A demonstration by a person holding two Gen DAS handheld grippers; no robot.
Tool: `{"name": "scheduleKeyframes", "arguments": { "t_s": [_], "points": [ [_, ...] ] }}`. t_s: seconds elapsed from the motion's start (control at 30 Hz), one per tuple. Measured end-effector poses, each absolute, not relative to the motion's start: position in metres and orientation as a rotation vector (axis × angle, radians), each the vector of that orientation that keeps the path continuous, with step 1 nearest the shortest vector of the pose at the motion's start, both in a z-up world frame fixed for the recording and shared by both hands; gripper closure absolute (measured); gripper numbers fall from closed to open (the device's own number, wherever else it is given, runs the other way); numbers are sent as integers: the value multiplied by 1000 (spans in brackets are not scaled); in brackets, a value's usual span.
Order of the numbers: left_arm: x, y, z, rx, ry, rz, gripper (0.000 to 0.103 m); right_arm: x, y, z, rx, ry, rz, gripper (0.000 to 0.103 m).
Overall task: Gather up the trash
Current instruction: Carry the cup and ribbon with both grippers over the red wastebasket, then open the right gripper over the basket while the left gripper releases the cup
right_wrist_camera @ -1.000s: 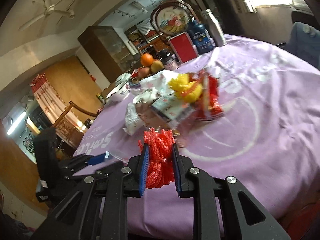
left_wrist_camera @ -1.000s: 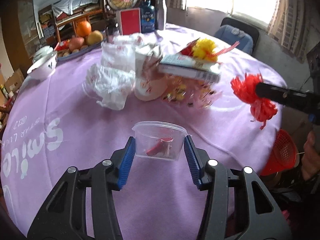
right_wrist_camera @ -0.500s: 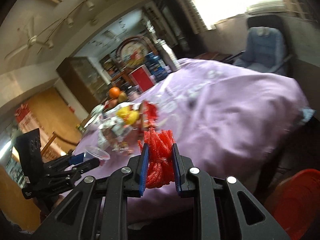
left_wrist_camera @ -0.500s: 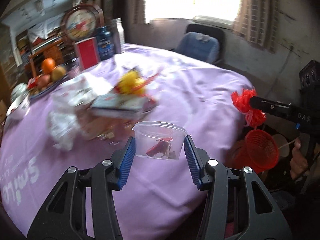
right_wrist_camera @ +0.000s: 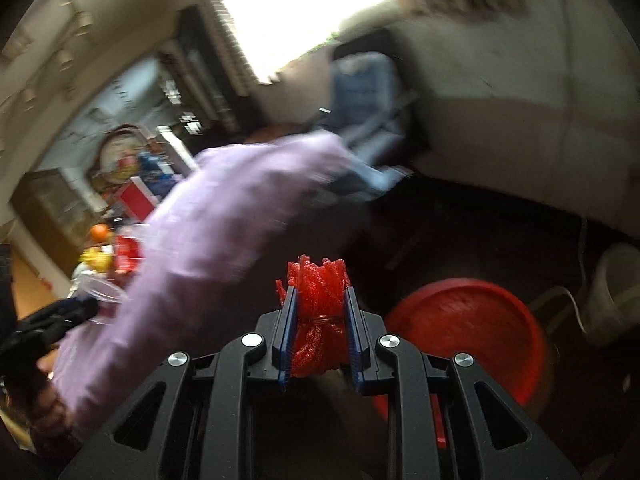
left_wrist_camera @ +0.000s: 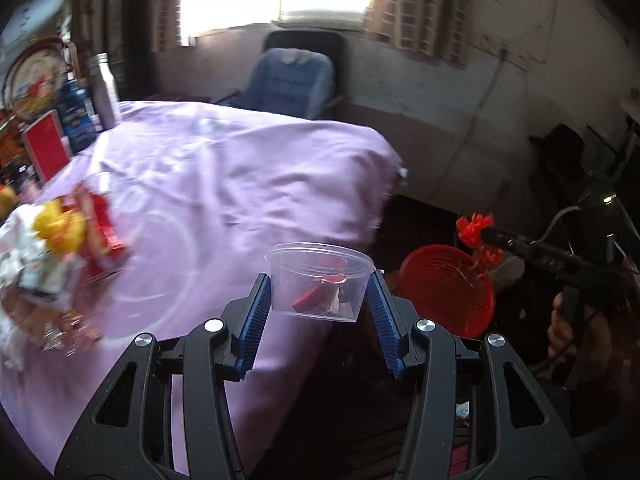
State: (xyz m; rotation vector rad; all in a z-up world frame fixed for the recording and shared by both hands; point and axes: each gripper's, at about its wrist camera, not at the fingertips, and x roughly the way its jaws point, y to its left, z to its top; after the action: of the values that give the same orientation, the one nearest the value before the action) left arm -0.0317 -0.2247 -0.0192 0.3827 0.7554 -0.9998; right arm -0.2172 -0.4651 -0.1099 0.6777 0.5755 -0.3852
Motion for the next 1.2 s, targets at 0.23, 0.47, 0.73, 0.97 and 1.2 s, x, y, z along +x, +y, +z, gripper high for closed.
{"name": "scheduleKeyframes", "arguments": {
  "t_s": [0.23, 0.47, 0.73, 0.97, 1.2],
  "points": [
    [-46, -282, -42, 464, 805, -1079, 53, -237, -499, -167, 686, 681, -567, 55],
    [-65, -337, -63, 549, 835, -1161, 53, -257, -518, -158, 691, 564, -620, 47],
    [-90, -403, -93, 634, 882, -1266, 53, -287, -529, -158, 706, 519, -682, 42],
    [-112, -435, -111, 709, 897, -1302, 48, -301, -534, -162, 732, 524, -704, 42],
    [-103, -427, -104, 677, 877, -1269, 27, -300, -533, -163, 741, 526, -691, 42]
  ]
}}
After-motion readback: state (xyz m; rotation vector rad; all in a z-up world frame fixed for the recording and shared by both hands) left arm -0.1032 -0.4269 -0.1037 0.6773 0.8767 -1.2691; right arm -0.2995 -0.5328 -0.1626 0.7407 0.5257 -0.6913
